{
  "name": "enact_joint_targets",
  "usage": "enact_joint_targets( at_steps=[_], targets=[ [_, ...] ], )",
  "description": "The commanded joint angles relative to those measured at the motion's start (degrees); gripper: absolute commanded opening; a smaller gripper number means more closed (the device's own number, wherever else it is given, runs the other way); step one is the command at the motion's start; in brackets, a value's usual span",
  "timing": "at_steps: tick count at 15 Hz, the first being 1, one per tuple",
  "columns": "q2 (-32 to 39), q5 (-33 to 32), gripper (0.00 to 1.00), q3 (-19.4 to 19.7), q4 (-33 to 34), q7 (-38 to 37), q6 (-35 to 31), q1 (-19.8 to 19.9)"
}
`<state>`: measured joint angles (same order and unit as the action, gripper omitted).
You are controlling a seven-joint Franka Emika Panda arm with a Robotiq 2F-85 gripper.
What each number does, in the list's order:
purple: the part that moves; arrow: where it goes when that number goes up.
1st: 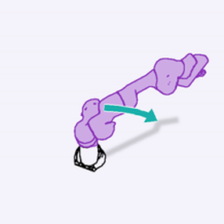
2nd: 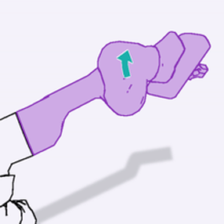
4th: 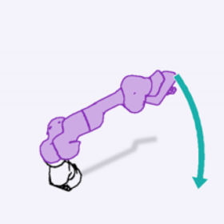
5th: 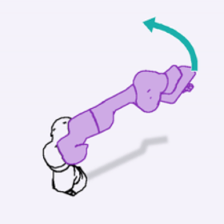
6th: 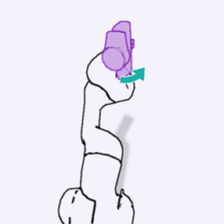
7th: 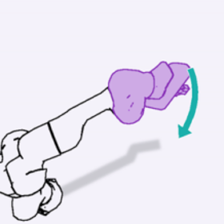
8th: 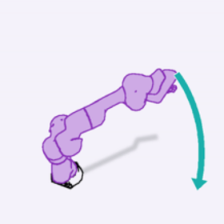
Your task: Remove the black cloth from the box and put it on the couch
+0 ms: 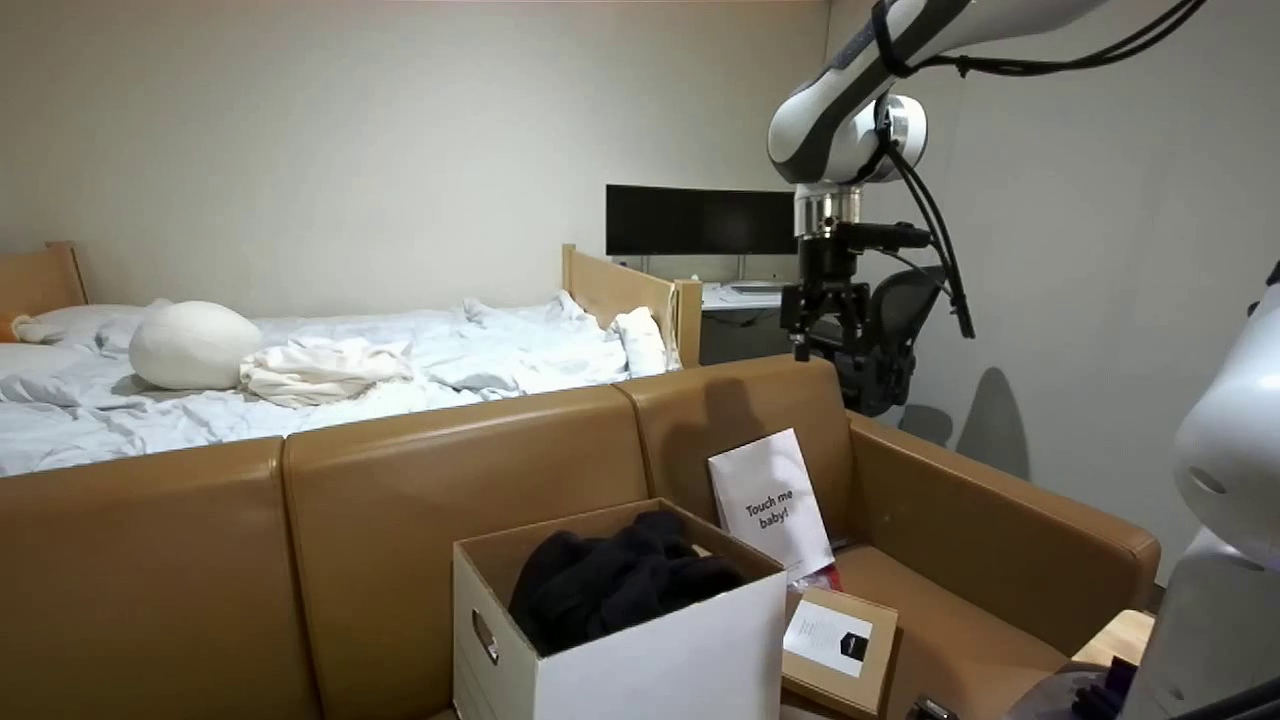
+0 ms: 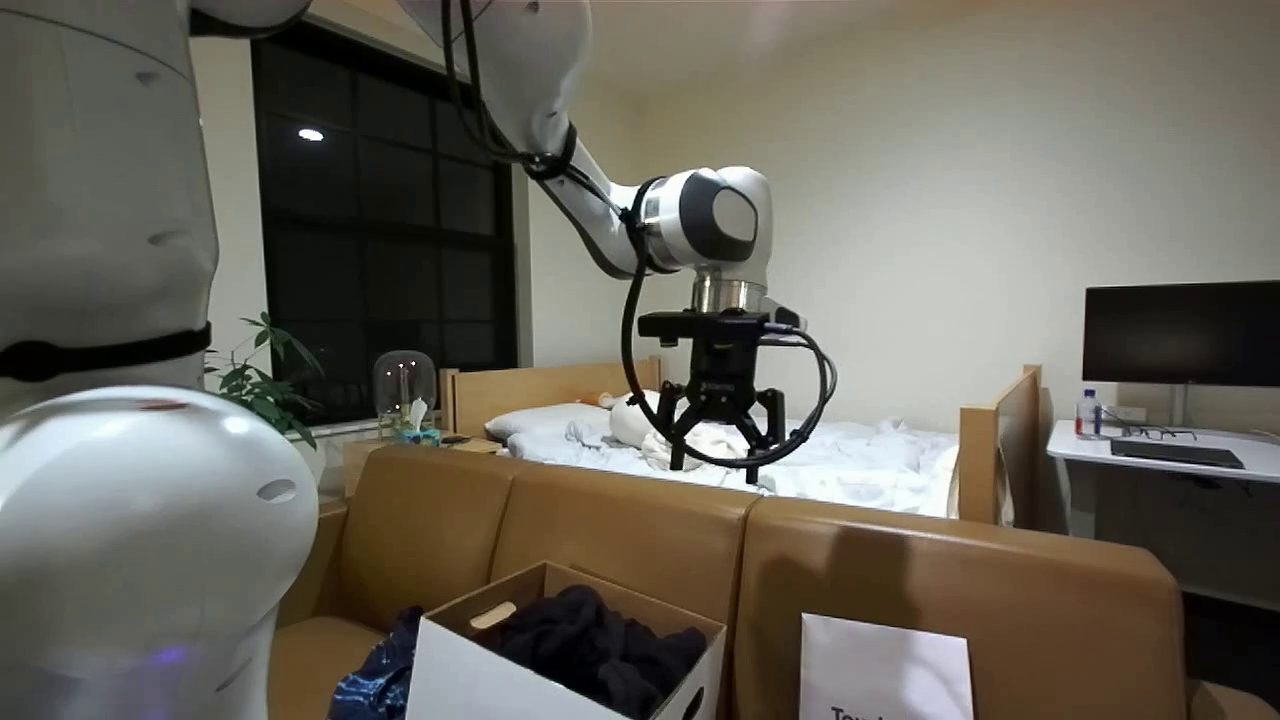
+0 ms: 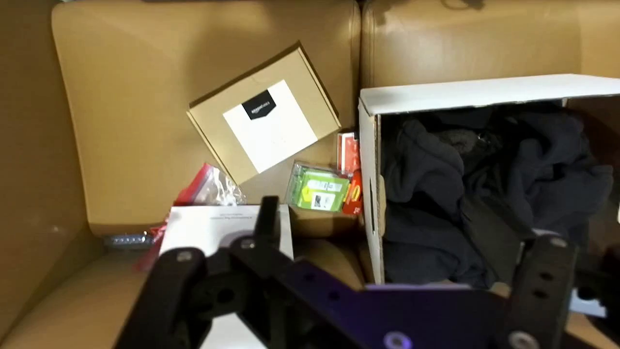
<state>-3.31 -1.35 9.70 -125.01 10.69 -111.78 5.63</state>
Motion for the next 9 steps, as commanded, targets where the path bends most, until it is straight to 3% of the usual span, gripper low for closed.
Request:
enact_joint_targets(
  at_steps=[1, 4, 7, 8, 9],
  targets=[
    [2.72, 1.32, 1.0, -4.65, -2.48, -4.0, -9.09, -2.91],
    [9.85, -0.04, 1.0, -8.58, -0.98, -2.83, -8.67, -6.07],
    [17.06, -1.3, 1.0, -10.96, 2.61, -1.67, -3.52, -7.89],
    [18.44, -0.79, 1.0, -11.04, 3.6, -0.81, -2.25, -7.6],
    [15.41, -0.49, 1.0, -11.38, 0.36, -2.89, -5.51, -8.03]
  ],
)
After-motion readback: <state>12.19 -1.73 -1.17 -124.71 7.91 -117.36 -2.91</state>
